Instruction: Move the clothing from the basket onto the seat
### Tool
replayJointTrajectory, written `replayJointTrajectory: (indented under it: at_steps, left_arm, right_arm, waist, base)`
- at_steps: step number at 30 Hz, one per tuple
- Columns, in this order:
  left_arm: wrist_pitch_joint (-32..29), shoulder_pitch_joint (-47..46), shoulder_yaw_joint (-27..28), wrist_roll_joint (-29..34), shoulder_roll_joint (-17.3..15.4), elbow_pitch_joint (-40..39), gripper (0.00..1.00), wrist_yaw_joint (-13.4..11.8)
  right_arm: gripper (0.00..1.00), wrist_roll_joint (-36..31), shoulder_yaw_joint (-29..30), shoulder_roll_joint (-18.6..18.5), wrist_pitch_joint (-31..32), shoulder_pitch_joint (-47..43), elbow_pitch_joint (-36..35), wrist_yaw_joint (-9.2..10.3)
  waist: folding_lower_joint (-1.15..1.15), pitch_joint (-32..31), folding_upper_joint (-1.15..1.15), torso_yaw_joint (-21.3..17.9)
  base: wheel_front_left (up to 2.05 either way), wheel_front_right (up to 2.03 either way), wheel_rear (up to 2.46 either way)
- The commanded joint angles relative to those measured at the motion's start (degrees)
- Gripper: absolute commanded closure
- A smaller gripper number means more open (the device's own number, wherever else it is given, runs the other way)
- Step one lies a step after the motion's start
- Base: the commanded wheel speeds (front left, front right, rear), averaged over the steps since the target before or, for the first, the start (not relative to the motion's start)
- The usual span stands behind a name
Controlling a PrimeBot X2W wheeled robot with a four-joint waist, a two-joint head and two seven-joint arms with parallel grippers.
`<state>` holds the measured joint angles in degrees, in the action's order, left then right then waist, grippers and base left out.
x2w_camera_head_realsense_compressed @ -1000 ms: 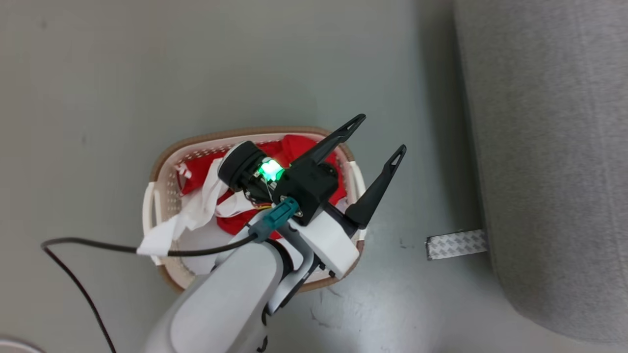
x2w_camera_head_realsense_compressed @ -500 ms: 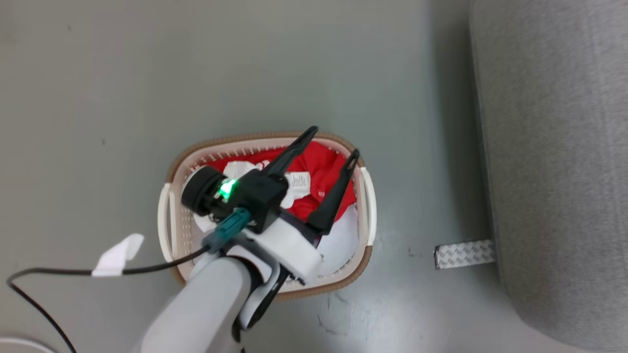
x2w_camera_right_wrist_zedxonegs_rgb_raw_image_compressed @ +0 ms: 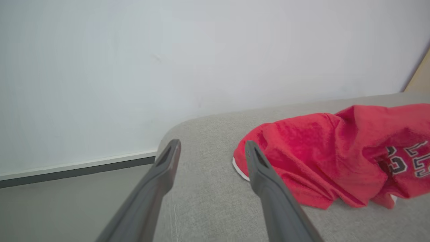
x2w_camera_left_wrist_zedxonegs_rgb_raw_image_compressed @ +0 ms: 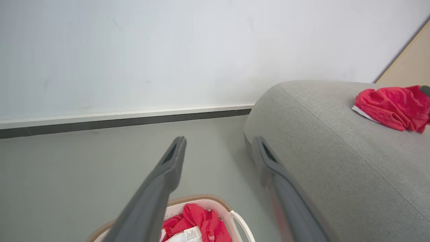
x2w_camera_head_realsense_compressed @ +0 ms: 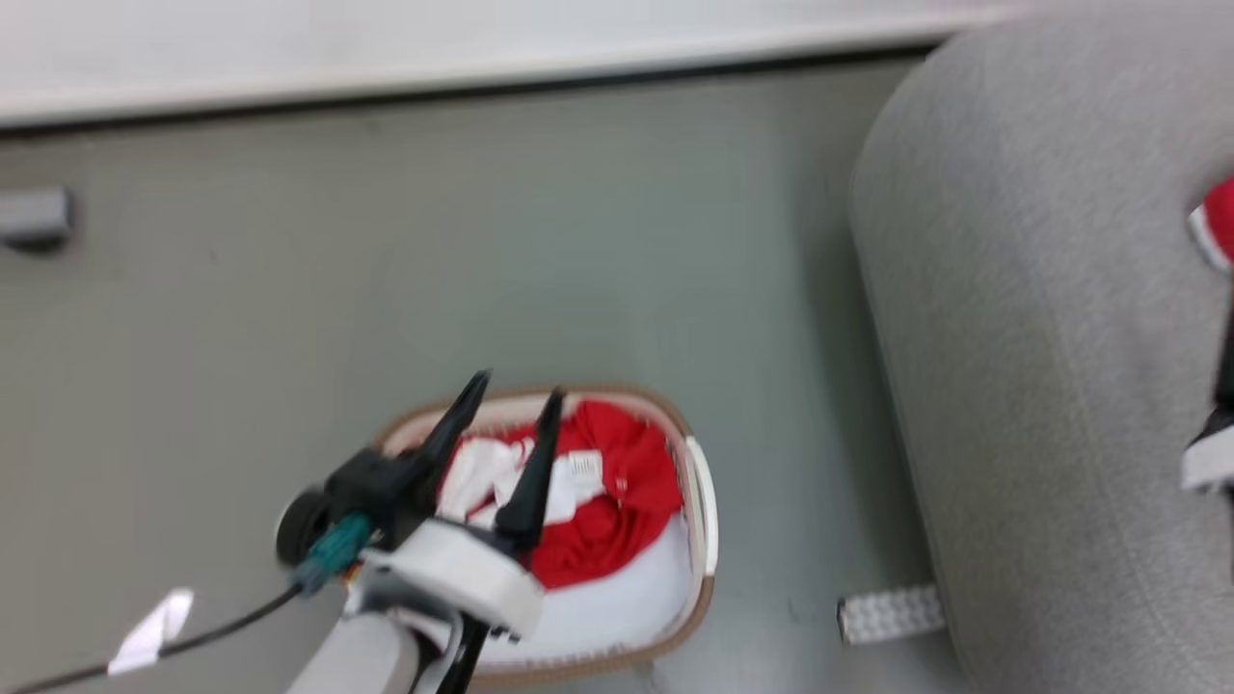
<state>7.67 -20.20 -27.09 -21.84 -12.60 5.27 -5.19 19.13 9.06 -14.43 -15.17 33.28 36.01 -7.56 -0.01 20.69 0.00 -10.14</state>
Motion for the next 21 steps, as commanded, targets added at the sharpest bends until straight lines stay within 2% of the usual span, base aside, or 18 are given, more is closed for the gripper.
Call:
replayJointTrajectory:
  at_steps: [1,9,15,21]
  left_arm:
    - [1.16,1.72,0.51,-0.72,0.09,0.8,0.0,-0.35]
    - [6.72,8.8,3.73,-1.95,0.81,7.37,0.0,-2.86]
    - [7.51,12.85,6.59,0.08,1.83,10.21,0.0,-2.83]
    - [7.47,17.75,11.64,4.25,3.24,9.59,0.0,-1.58]
  right_arm:
    - [0.0,-1.14,-0.73,-0.12,0.05,-2.48,-1.48,0.14]
    - [0.0,-5.63,-6.46,2.36,0.04,-15.49,-9.76,0.14]
    - [0.0,-8.44,-7.08,6.58,0.04,-23.95,-14.39,0.14]
    - [0.0,-9.47,-6.96,10.28,0.05,-29.79,-16.28,0.13]
  waist:
    - [0.01,-5.79,0.0,0.87]
    - [0.01,-14.75,0.0,5.71]
    - [0.01,-19.28,0.0,9.2]
    - [0.01,-21.99,0.0,9.99]
  base:
    - [0.0,0.0,0.0]
    - [0.0,0.0,0.0]
    - [0.0,0.0,0.0]
    - [0.0,0.0,0.0]
